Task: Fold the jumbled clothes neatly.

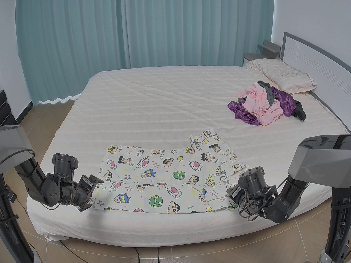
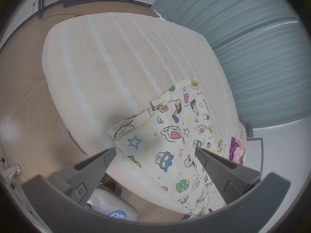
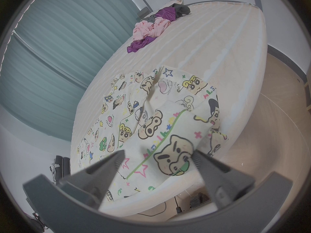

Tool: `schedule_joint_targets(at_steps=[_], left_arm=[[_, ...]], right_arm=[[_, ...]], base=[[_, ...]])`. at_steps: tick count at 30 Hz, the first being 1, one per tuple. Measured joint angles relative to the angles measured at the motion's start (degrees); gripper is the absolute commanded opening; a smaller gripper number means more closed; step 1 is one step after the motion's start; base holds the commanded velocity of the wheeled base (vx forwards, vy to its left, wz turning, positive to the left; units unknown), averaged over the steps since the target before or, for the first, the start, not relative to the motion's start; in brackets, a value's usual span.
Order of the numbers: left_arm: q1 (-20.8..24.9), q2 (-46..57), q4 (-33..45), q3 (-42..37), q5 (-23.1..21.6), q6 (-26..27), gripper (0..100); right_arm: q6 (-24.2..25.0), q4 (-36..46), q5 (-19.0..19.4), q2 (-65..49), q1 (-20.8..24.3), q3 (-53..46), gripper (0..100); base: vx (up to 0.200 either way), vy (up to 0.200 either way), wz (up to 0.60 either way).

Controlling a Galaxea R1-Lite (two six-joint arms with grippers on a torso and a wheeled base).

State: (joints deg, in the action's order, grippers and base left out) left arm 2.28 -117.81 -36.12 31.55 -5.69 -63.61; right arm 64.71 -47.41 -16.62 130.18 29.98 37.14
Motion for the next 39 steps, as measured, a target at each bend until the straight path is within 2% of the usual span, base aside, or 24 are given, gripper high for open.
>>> schedule_joint_targets(at_steps=[11, 25, 32, 39], left_arm=[[0.0, 0.0, 0.0, 0.0, 0.0, 0.0, 100], [0.0, 0.0, -0.2, 0.0, 0.0, 0.0, 100], [0.0, 0.0, -0.6, -0.1, 0.0, 0.0, 100], [0.0, 0.0, -0.7, -0.2, 0.1, 0.0, 100]], right_arm=[[-0.5, 0.2, -0.6, -2.0, 0.1, -3.0, 0], [-2.0, 1.1, -0.5, -8.3, 3.9, -8.0, 0], [-3.8, 5.6, -0.4, -11.8, 5.2, -8.9, 0], [-3.7, 5.7, -0.3, -11.7, 6.0, -9.2, 0]], base=[[0.000, 0.000, 0.00], [0.000, 0.000, 0.00], [0.000, 0.000, 0.00], [0.000, 0.000, 0.00]])
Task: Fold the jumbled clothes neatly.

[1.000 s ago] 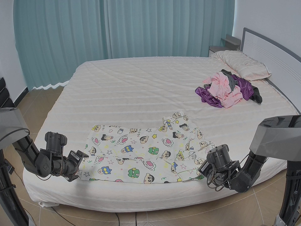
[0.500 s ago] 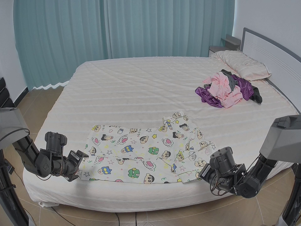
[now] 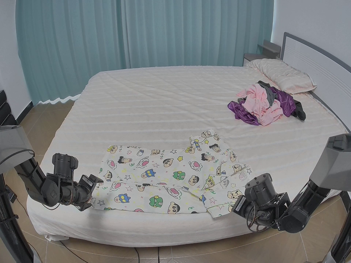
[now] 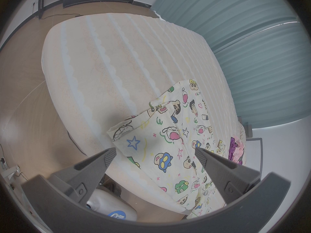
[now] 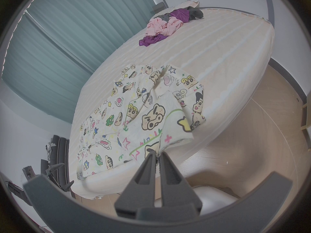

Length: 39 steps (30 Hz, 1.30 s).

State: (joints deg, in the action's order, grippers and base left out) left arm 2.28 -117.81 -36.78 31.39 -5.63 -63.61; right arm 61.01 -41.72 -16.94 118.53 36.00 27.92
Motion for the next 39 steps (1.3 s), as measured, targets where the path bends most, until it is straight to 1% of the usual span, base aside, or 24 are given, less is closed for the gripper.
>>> schedule_joint_targets(at_steps=[1, 8, 13, 19, 22, 25, 27, 31, 35, 39], left_arm=[[0.0, 0.0, 0.0, 0.0, 0.0, 0.0, 100], [0.0, 0.0, 0.0, 0.0, 0.0, 0.0, 100], [0.0, 0.0, 0.0, 0.0, 0.0, 0.0, 100], [0.0, 0.0, 0.0, 0.0, 0.0, 0.1, 100], [0.0, 0.0, -0.2, -0.2, 0.0, 0.0, 100], [0.0, 0.0, -1.8, -0.8, -0.1, 0.0, 100], [0.0, 0.0, -4.0, -1.3, -0.1, 0.0, 100], [0.0, 0.0, -5.0, -2.2, -0.1, 0.1, 100], [0.0, 0.0, -5.0, -2.5, -0.1, 0.2, 100], [0.0, -0.1, -5.1, -2.6, -0.1, 0.4, 100]], right_arm=[[0.0, 0.0, 0.0, 0.3, 0.0, 0.0, 100], [-0.1, -0.4, -0.1, 1.5, 1.1, -0.9, 100], [-0.4, -0.5, -0.1, -0.3, 1.1, -1.5, 100], [-2.0, -1.3, 1.6, -3.0, -2.6, -0.7, 100], [-2.4, -3.9, 4.1, -3.4, -5.5, 0.0, 100], [-3.2, -8.3, 7.9, -3.2, -9.5, 0.6, 100], [-3.7, -9.1, 8.7, -2.8, -10.9, 0.7, 100], [-4.1, -9.7, 8.9, -1.9, -12.0, 0.8, 100], [-5.0, -9.7, 8.8, -1.5, -11.7, 0.5, 100], [-6.9, -9.8, 8.9, -1.3, -11.7, -0.7, 100]], base=[[0.000, 0.000, 0.00], [0.000, 0.000, 0.00], [0.000, 0.000, 0.00], [0.000, 0.000, 0.00], [0.133, 0.000, 0.00], [0.200, 0.000, 0.00], [0.200, 0.000, 0.00], [0.200, 0.000, 0.00], [0.200, 0.000, 0.00], [0.000, 0.000, 0.00]])
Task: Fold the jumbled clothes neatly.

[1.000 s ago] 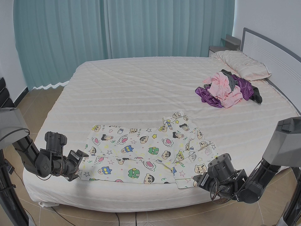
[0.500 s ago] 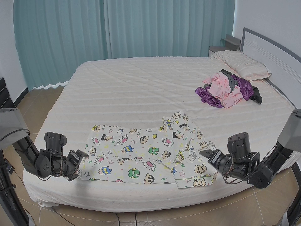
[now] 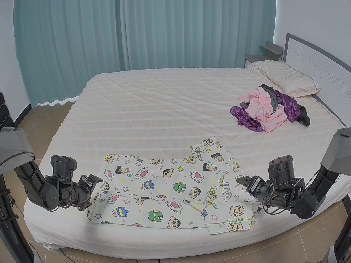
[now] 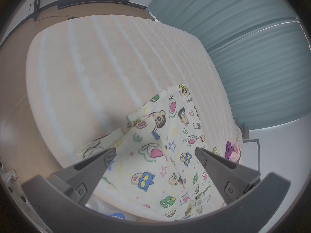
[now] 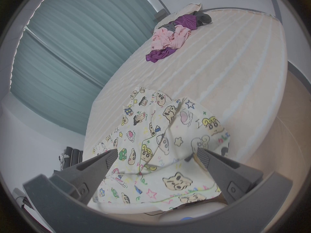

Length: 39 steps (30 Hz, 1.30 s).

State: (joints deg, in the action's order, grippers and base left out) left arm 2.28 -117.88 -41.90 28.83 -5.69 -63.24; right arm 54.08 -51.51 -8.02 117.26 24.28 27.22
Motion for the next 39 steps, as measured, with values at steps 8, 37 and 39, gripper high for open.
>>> schedule_joint_targets(at_steps=[8, 37, 39], left_arm=[[0.0, -0.1, -0.3, -0.2, 0.0, 0.1, 100], [0.2, -0.2, -1.2, -1.2, 0.0, 0.2, 100], [0.2, -0.2, -1.2, -1.2, 0.0, 0.2, 100]], right_arm=[[-12.1, -4.8, 4.1, 0.0, -2.1, -6.8, 100], [-50.7, -37.5, 43.0, 24.1, -18.5, -20.1, 100], [-50.8, -37.5, 43.1, 24.3, -18.4, -19.3, 100]], base=[[0.000, 0.000, 0.00], [0.000, 0.000, 0.00], [0.000, 0.000, 0.00]])
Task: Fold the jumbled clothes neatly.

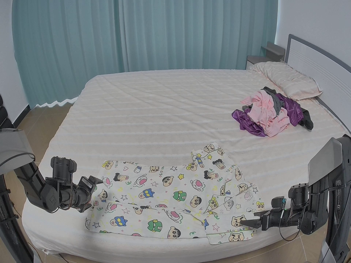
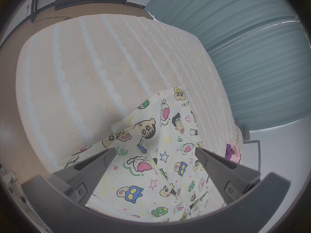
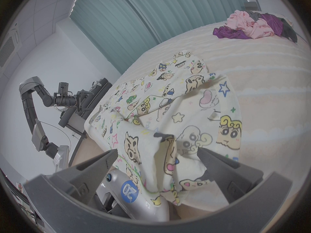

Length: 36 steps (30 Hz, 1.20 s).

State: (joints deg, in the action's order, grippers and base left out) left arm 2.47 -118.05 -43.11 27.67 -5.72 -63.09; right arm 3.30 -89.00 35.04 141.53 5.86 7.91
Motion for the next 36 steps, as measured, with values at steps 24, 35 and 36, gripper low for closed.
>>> schedule_joint_targets(at_steps=[24, 35, 36], left_arm=[[0.1, -0.1, 0.0, 0.0, 0.0, 0.0, 100], [0.1, -0.2, 0.0, 0.2, 0.0, 0.0, 100], [0.1, -0.2, 0.0, 0.2, 0.0, 0.0, 100]], right_arm=[[1.6, 0.0, 0.2, 0.3, 0.8, 4.7, 0], [5.6, 0.0, -2.6, -2.8, 0.8, 9.6, 0], [5.6, 0.0, -2.8, -2.8, 0.9, 9.9, 0]], base=[[0.000, 0.000, 0.00], [0.000, 0.000, 0.00], [0.000, 0.000, 0.00]])
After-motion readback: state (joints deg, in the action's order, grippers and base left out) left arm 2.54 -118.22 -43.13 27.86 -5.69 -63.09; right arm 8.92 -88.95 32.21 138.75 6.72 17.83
